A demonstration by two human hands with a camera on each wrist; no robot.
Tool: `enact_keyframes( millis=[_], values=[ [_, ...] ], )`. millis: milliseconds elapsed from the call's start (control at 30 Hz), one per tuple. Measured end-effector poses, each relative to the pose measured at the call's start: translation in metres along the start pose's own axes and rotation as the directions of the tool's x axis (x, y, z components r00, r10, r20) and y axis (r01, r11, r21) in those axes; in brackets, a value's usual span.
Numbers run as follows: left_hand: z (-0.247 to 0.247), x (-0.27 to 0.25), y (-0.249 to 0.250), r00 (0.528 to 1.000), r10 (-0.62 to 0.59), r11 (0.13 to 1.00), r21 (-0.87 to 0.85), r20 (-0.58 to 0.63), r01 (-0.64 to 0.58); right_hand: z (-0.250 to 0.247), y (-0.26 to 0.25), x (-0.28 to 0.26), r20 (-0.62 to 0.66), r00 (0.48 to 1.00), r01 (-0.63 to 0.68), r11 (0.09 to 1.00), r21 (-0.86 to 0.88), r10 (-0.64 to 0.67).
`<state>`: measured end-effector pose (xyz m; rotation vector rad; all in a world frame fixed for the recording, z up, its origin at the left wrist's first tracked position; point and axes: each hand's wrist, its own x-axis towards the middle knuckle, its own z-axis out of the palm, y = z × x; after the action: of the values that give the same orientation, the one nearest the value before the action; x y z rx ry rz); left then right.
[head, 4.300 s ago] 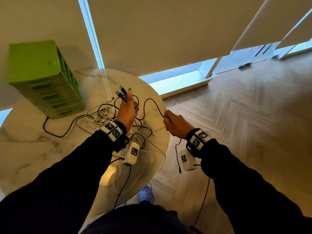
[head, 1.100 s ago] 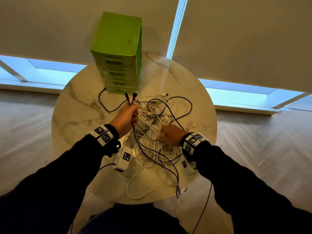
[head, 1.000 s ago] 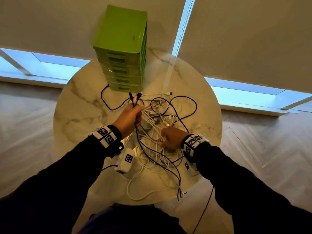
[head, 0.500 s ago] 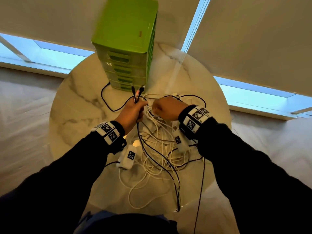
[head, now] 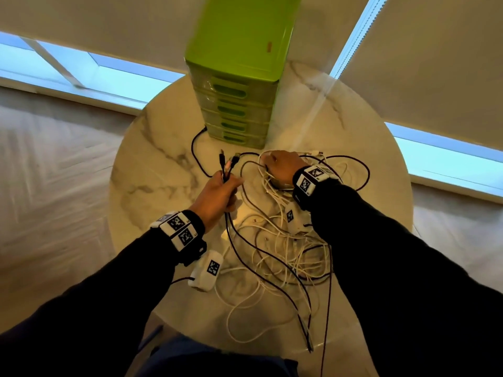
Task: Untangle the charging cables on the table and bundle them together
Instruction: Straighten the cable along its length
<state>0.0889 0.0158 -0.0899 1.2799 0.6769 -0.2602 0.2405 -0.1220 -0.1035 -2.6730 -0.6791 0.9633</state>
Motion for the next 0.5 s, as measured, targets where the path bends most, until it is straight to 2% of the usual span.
enact_keyframes(
  millis=[100, 233, 333, 433, 500],
  values=[
    [-0.003, -0.006, -0.001, 1.000, 0.005, 0.999, -0.051, -0.008, -0.005, -0.005, -0.001, -0.011, -0.075, 0.994, -0.071, 0.994, 0.084, 0.077],
    [-0.006, -0.010, -0.005, 0.991, -0.024, 0.989, -0.149, -0.132, 0.004, -0.009, -0.002, -0.037, -0.155, 0.980, -0.060, 0.928, 0.367, 0.125],
    [-0.005, -0.011, -0.009, 0.984, -0.043, 0.969, -0.249, -0.171, -0.001, -0.004, -0.007, -0.074, -0.285, 0.956, 0.095, 0.852, 0.514, 0.066],
    [0.000, -0.018, -0.011, 0.990, -0.007, 0.952, -0.303, -0.144, -0.037, 0.011, -0.020, -0.113, -0.430, 0.902, 0.266, 0.754, 0.601, 0.024],
    [0.005, -0.026, -0.011, 0.994, 0.036, 0.947, -0.314, -0.108, -0.069, 0.023, -0.031, -0.134, -0.470, 0.882, 0.322, 0.680, 0.659, 0.038]
  ],
)
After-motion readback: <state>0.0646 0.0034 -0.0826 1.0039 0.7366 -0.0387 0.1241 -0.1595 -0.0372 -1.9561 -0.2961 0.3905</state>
